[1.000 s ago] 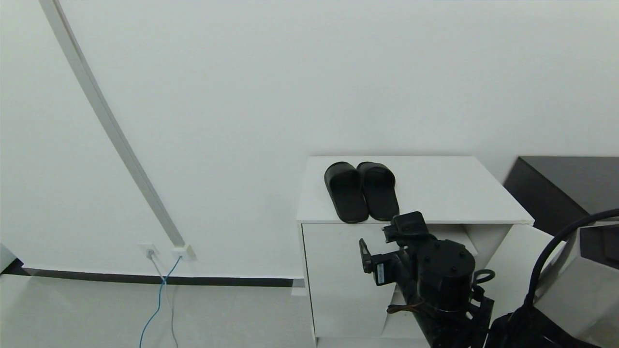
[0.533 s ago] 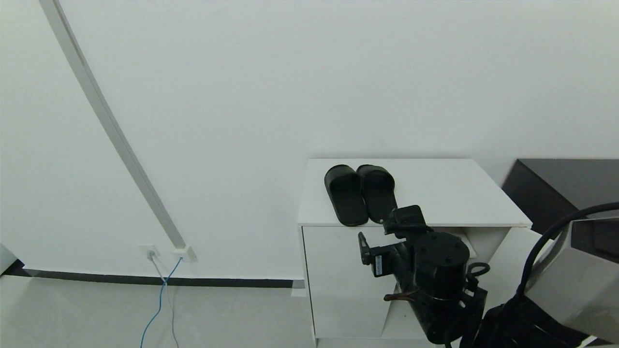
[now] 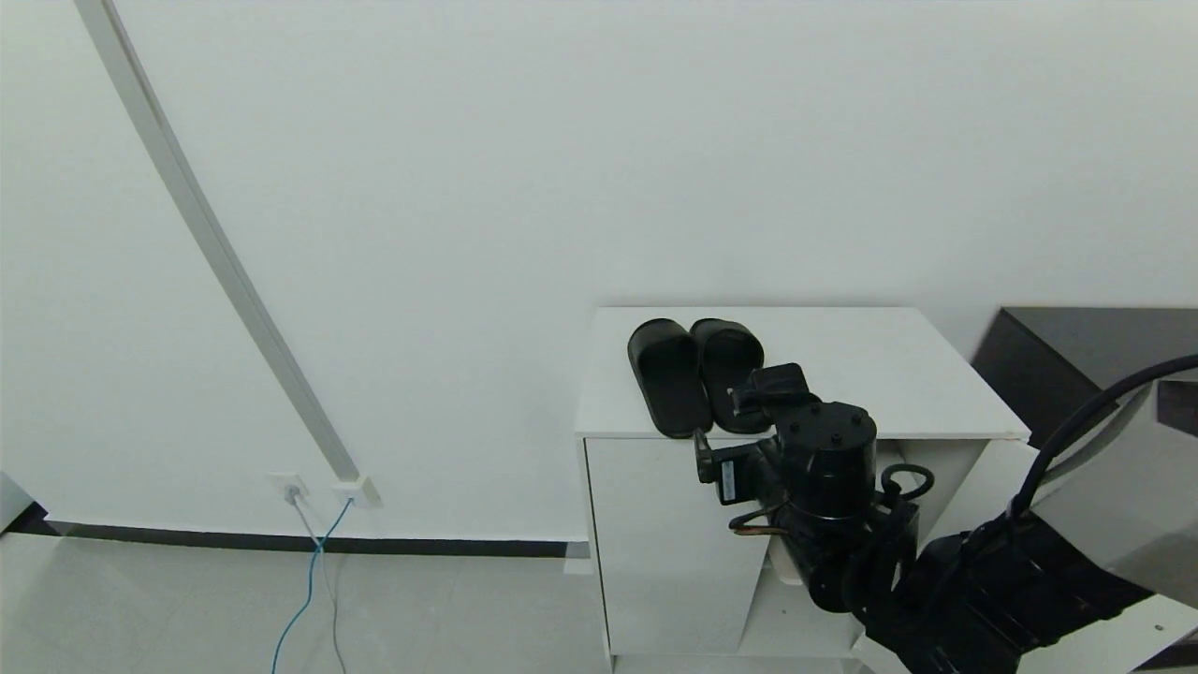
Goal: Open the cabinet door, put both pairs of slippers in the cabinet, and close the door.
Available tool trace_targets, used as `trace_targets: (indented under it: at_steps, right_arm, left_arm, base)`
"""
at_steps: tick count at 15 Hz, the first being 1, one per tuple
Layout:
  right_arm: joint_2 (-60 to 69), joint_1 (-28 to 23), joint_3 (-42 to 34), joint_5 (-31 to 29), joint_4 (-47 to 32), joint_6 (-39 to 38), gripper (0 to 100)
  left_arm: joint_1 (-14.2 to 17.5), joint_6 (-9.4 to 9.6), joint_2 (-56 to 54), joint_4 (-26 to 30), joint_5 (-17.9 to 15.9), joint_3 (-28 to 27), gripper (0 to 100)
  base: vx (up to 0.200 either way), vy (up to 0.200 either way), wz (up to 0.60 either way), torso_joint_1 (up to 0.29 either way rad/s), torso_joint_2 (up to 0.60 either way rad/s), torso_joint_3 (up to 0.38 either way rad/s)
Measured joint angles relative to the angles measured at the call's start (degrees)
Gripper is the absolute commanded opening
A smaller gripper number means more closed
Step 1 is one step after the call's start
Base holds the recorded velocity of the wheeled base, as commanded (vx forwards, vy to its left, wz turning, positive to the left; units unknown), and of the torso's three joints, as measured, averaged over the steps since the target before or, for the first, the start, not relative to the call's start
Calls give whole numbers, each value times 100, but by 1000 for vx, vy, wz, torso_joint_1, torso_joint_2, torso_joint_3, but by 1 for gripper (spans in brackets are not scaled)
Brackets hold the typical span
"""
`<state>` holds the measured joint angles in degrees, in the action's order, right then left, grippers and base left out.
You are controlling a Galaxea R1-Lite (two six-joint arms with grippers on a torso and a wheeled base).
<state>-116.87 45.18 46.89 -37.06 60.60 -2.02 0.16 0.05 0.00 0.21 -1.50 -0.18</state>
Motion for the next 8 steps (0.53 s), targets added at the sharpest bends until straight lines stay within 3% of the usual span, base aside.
trace_targets:
  at_steps: [3,8]
  right_arm:
    - [160,0,132,110,-641,-440,100]
    - [232,33,68,143,-679,-578,100]
  left_arm:
    - [5,-2,0,-2,0,0,0]
    - [0,-2,0,-2,2,0,0]
  base:
    - [200,0,0,-4,-9,6]
    - [0,0,0,0,0,0]
